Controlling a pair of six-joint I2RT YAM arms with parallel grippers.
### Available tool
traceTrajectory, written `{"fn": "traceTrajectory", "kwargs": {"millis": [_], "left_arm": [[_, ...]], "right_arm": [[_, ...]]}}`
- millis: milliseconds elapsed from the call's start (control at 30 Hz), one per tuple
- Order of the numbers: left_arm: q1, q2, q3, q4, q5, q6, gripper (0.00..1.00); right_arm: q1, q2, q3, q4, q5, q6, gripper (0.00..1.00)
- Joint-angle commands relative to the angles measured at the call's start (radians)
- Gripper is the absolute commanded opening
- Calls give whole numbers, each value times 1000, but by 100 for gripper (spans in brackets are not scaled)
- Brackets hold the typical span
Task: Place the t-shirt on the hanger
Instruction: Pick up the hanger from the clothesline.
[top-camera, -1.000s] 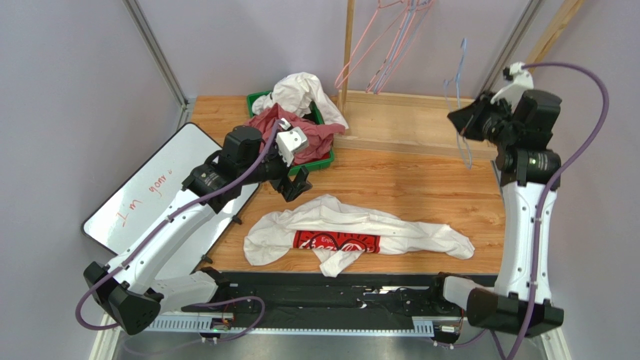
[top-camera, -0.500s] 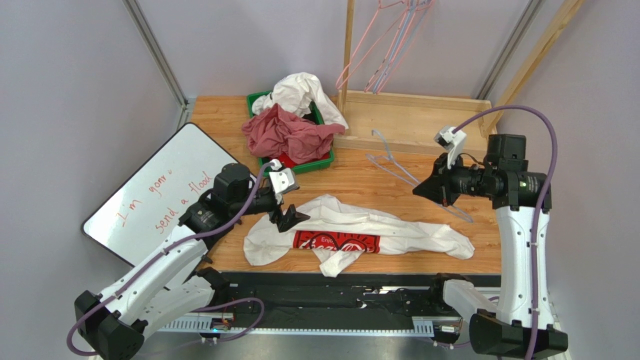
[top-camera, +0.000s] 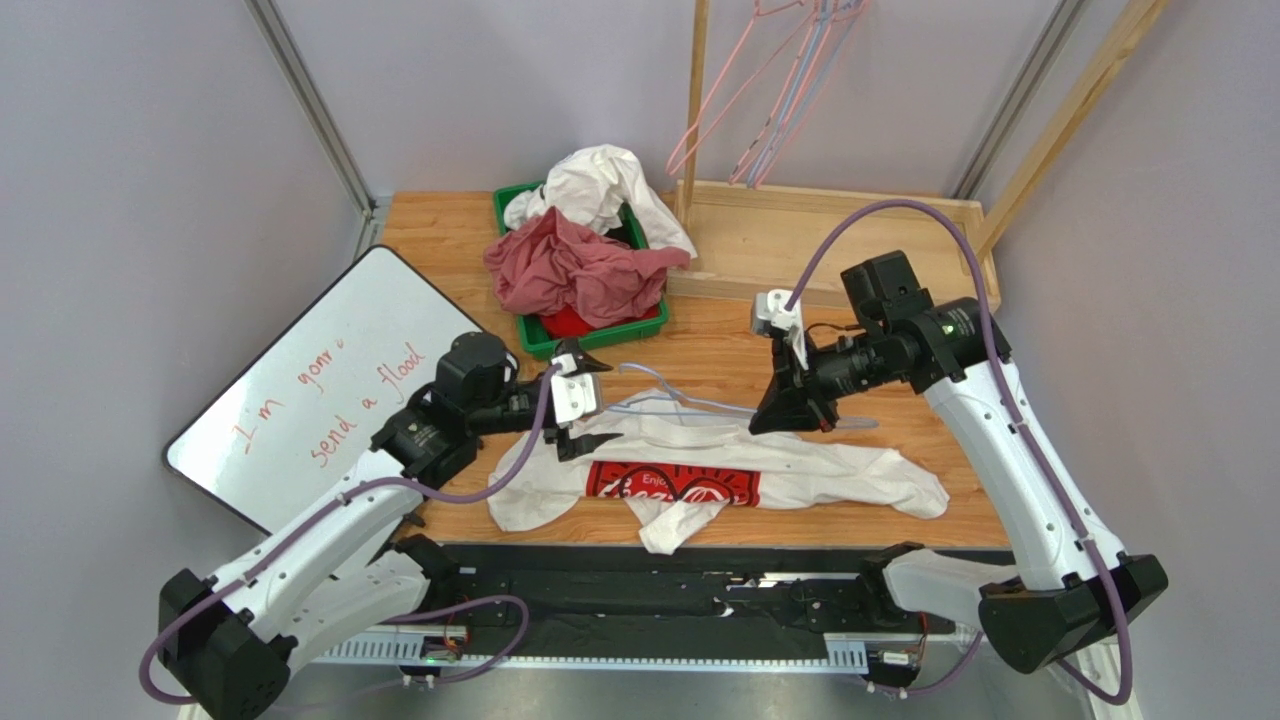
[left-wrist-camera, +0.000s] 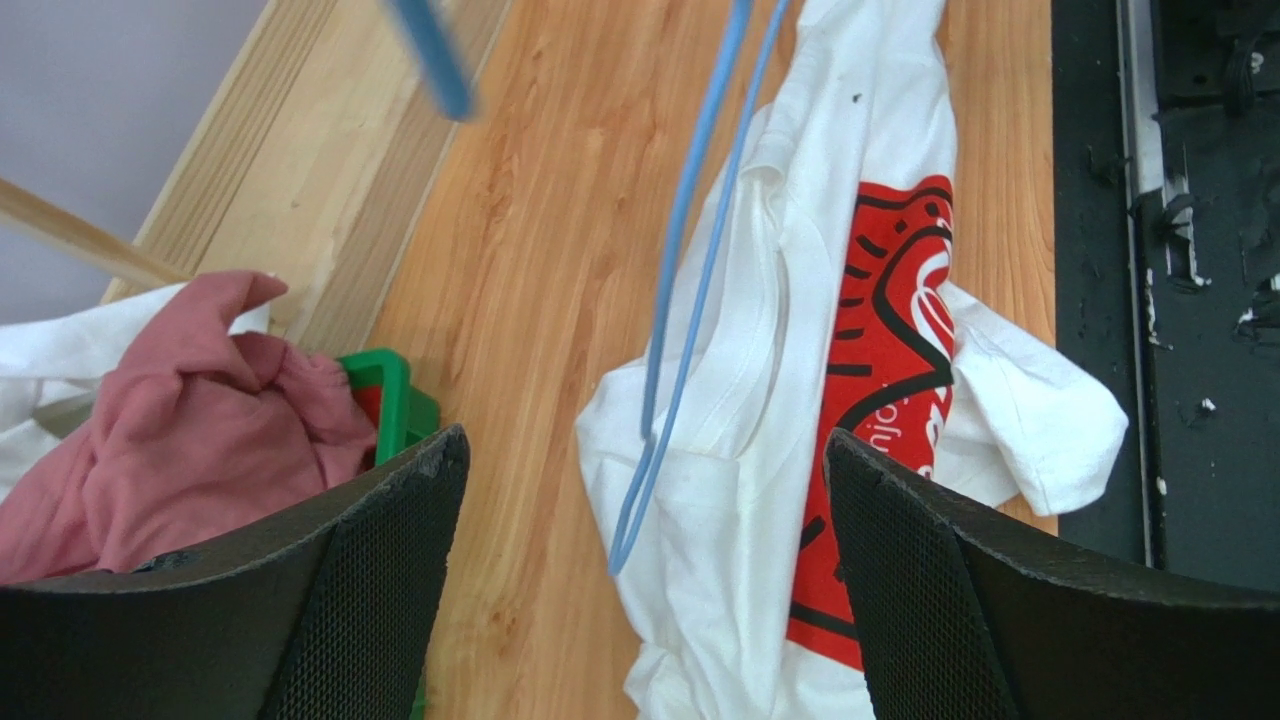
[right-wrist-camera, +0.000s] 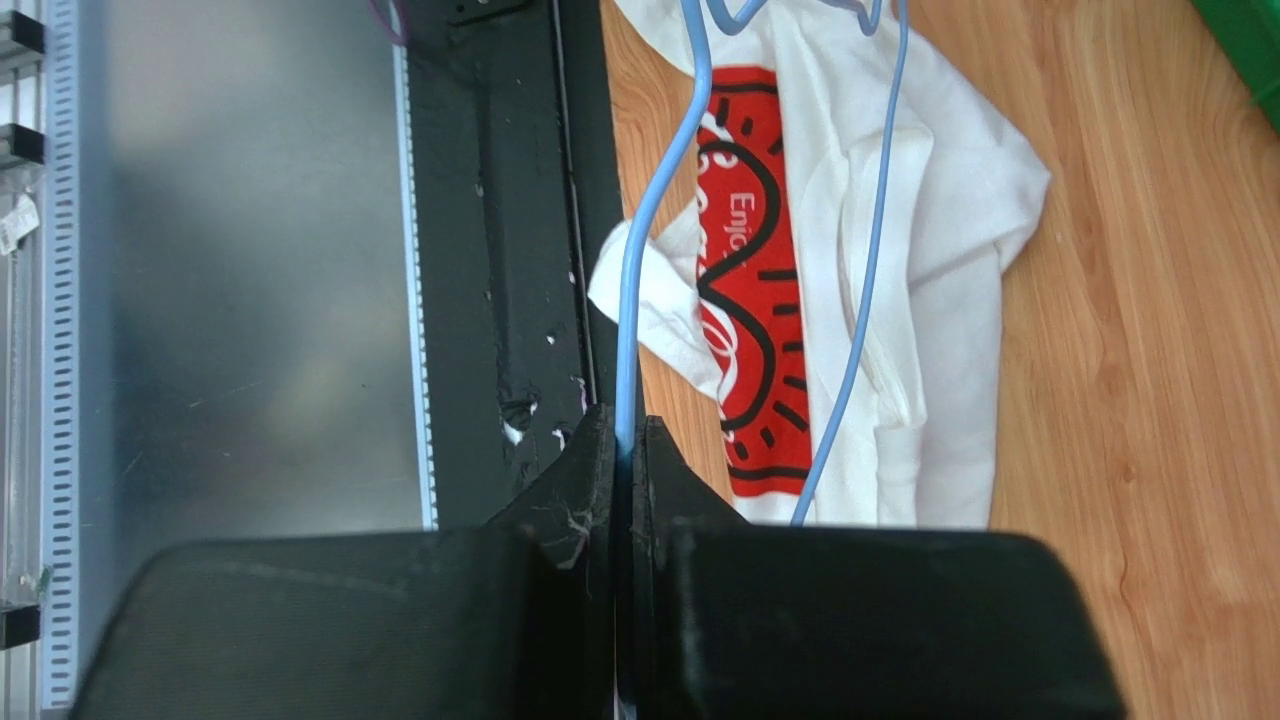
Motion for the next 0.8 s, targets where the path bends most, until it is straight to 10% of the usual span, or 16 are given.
{"fn": "traceTrajectory", "kwargs": {"millis": [0,300,400,467,500,633,767], "left_arm": [[-11,39,-22,114,95,113,92],[-31,156,2,216,10,-8,78],[-32,165,19,182,25,-46,52],[-32,160,39,129,30,-80,14],[-31,159,45,108,28,-92,0],[-32,154,102,-48,20,-109,0],[-32,195,212,-259,34,-71,0]], "right_arm": [[23,32,107,-288,-112,-5,0],[37,52,170,-296,-155,28,0],[38,57,162,-291,-136,25,0],[35,65,159,-255,-103,77,6],[38,68,157,-232,-83,106,11],[38,59,186,-26,183,264,81],[40,106,312,-35,279,156,100]]}}
